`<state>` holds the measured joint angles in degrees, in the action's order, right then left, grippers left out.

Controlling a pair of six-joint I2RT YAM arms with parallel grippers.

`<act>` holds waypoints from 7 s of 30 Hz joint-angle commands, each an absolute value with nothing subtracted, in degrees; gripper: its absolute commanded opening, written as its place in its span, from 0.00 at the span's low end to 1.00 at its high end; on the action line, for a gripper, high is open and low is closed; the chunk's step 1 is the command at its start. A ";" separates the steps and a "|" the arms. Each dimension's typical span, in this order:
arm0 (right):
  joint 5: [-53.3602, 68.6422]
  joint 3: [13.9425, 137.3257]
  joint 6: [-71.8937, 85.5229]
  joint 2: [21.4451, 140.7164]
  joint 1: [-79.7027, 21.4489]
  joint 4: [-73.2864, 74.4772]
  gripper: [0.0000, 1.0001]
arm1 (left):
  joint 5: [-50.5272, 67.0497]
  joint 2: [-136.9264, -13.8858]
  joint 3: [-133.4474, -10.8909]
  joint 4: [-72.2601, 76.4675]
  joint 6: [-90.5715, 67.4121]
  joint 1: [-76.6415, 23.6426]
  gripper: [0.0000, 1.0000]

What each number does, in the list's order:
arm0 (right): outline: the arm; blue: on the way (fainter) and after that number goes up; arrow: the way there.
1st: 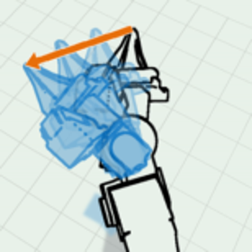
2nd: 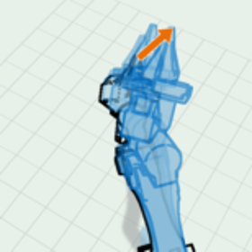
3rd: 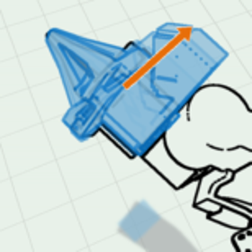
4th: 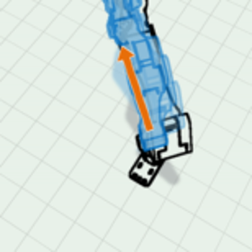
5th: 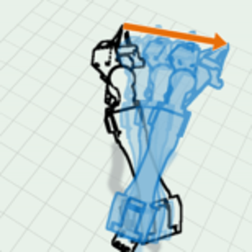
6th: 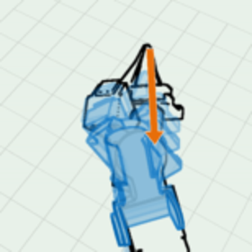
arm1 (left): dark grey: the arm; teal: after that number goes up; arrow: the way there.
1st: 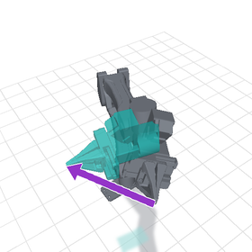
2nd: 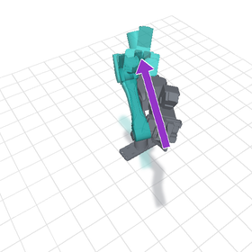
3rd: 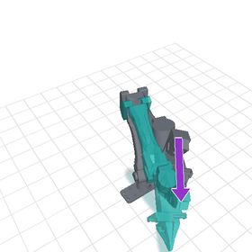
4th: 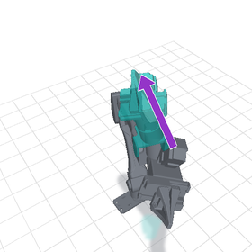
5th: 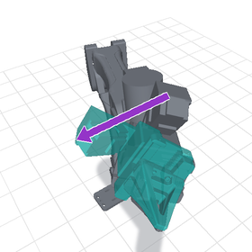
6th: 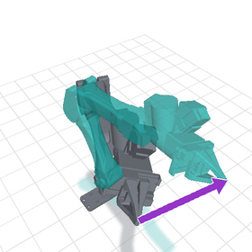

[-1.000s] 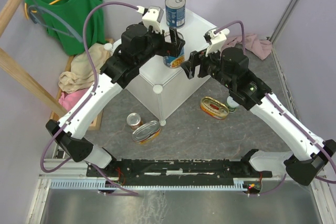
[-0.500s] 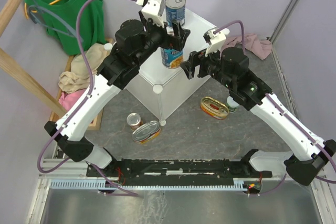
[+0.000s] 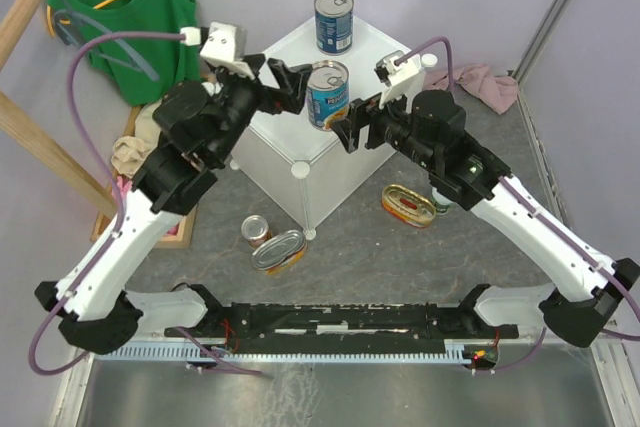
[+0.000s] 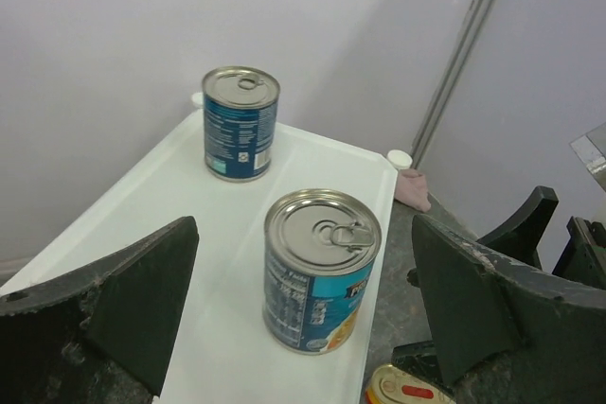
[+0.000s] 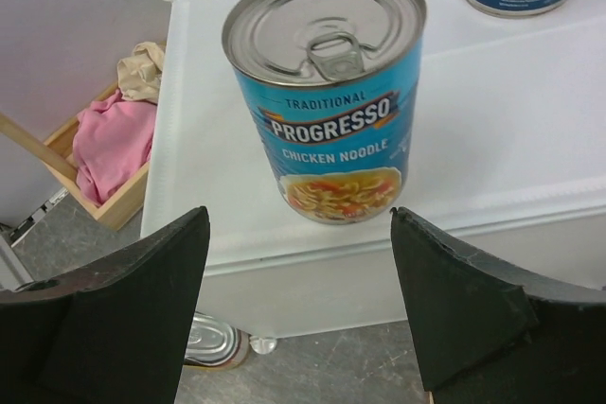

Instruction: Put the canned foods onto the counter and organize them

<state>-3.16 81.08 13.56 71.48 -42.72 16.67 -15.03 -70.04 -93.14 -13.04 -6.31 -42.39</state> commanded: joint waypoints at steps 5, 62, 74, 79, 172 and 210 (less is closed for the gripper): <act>-9.16 87.71 11.35 74.51 -47.17 15.06 0.84 | -23.24 -62.02 -85.59 -10.20 -8.46 -42.45 0.98; -7.53 99.15 3.66 91.46 -38.53 13.54 0.77 | -28.96 -53.44 -68.56 -10.83 -11.42 -42.36 1.00; -7.12 101.57 3.67 95.17 -34.03 12.59 0.77 | -29.13 -52.91 -67.90 -11.06 -11.26 -42.36 1.00; -6.94 103.33 3.77 96.68 -32.74 12.46 0.77 | -29.21 -52.95 -67.76 -11.09 -10.98 -42.33 1.00; 41.34 67.48 29.89 35.82 -26.10 22.80 0.91 | -27.19 -26.06 -47.94 -44.39 -35.24 -42.36 0.96; -8.58 65.27 19.89 40.48 -26.07 43.42 0.89 | -32.52 -46.73 -39.98 -43.95 -53.31 -42.32 0.99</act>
<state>-1.48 66.02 21.17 38.96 -26.13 41.21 -29.10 -44.71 -40.62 -46.17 -47.75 -42.39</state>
